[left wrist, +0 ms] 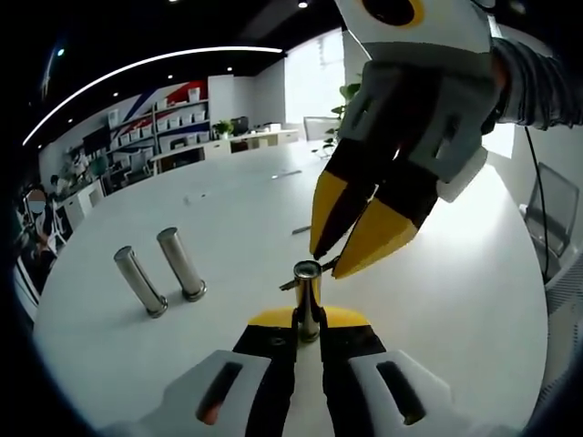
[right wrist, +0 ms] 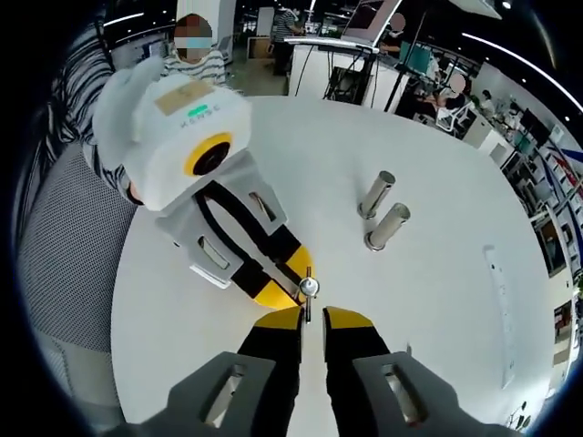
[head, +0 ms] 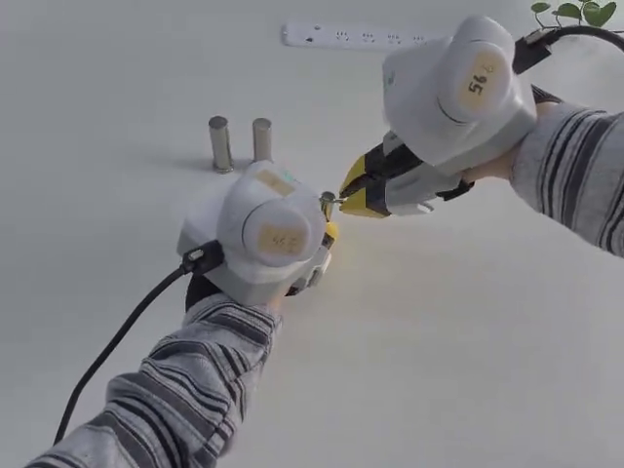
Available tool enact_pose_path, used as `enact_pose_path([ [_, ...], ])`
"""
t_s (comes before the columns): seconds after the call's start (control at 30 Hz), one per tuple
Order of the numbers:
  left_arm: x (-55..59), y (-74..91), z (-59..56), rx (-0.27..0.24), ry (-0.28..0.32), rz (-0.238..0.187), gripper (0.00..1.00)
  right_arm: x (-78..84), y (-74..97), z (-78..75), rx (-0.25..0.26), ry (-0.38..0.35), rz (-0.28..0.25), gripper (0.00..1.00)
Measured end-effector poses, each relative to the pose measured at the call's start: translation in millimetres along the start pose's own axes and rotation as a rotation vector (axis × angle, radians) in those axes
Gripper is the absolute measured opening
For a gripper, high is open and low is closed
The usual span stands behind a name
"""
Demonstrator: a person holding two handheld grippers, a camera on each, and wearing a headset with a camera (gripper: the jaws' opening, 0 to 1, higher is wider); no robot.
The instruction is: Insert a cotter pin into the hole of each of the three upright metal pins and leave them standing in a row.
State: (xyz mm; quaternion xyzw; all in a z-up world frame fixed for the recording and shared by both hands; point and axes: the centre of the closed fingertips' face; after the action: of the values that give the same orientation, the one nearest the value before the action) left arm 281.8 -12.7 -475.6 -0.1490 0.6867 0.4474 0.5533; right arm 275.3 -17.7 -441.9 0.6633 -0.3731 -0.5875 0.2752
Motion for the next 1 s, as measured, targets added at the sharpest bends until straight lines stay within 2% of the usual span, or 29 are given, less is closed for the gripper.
enact_pose_path([
  [0.23,0.2,-0.1,-0.3,-0.008,0.006,-0.001,0.05,6.8,12.0,2.8,0.001,-0.029,0.000,0.02],
  [0.4,0.3,-0.2,-0.1,-0.012,0.017,-0.001,0.05,4.7,8.1,4.4,0.000,-0.051,-0.030,0.00],
  [1.0,0.7,-0.7,-0.2,-0.019,0.024,-0.004,0.05,-0.8,3.1,5.6,-0.005,-0.045,-0.041,0.00],
])
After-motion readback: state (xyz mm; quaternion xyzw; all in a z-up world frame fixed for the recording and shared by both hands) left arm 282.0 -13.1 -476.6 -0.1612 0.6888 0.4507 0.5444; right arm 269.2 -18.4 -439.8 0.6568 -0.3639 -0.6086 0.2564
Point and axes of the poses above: the centre of the closed fingertips' face, and the gripper's own axes: y roughly backward along the fingers, z roughly to its left, x roughly out of its underside, and after that the axes turned 2 degrees about -z, right-handed
